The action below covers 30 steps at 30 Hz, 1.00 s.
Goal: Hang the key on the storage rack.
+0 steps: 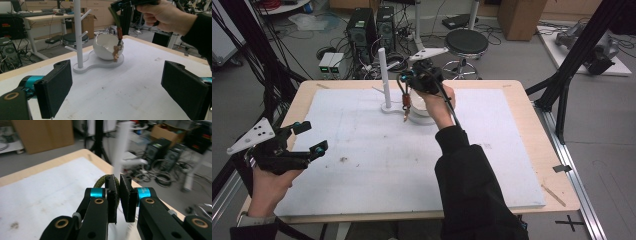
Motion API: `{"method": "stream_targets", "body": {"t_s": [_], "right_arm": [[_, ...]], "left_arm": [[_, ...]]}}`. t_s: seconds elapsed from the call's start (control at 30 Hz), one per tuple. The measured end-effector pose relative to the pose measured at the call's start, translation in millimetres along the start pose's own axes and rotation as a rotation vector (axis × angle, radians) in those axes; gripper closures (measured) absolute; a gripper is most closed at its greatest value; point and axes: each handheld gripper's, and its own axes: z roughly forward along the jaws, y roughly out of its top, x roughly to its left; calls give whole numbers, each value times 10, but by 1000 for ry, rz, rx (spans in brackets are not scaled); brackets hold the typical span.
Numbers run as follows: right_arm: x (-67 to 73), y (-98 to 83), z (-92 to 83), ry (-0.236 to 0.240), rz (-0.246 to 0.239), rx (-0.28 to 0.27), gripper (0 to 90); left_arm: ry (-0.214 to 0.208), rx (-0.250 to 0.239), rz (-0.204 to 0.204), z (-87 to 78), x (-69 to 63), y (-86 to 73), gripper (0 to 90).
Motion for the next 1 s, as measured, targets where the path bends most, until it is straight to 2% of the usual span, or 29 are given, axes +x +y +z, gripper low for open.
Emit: {"method": "stream_targets", "body": {"t_s": [0.13, 0.23, 0.37, 0.6, 0.7, 0.73, 0.8, 0.93, 1.0], "right_arm": [[151, 93, 172, 67, -45, 1, 849], [216, 150, 272, 83, -65, 7, 848], [225, 164, 341, 83, -69, 19, 849], [182, 169, 571, 73, -72, 66, 849], [158, 152, 679, 105, -26, 61, 848], [160, 144, 716, 100, -27, 70, 849], [153, 125, 787, 89, -31, 85, 848], [119, 96, 876, 55, 0, 104, 848], [102, 79, 924, 46, 0, 121, 848]], "left_arm": [[9, -8, -8, -56, 0, -28, 104], [17, -5, -13, -95, 1, -38, 104], [16, -5, -11, -132, -24, -48, 104], [18, -1, -7, -168, -61, -57, 104], [17, 5, 2, -198, -72, -69, 104], [20, 8, 11, -214, -78, -73, 104], [26, 3, 3, -254, -77, -82, 104], [33, -5, -2, -312, -63, -97, 104], [36, -1, -2, -327, -63, -101, 104]]}}
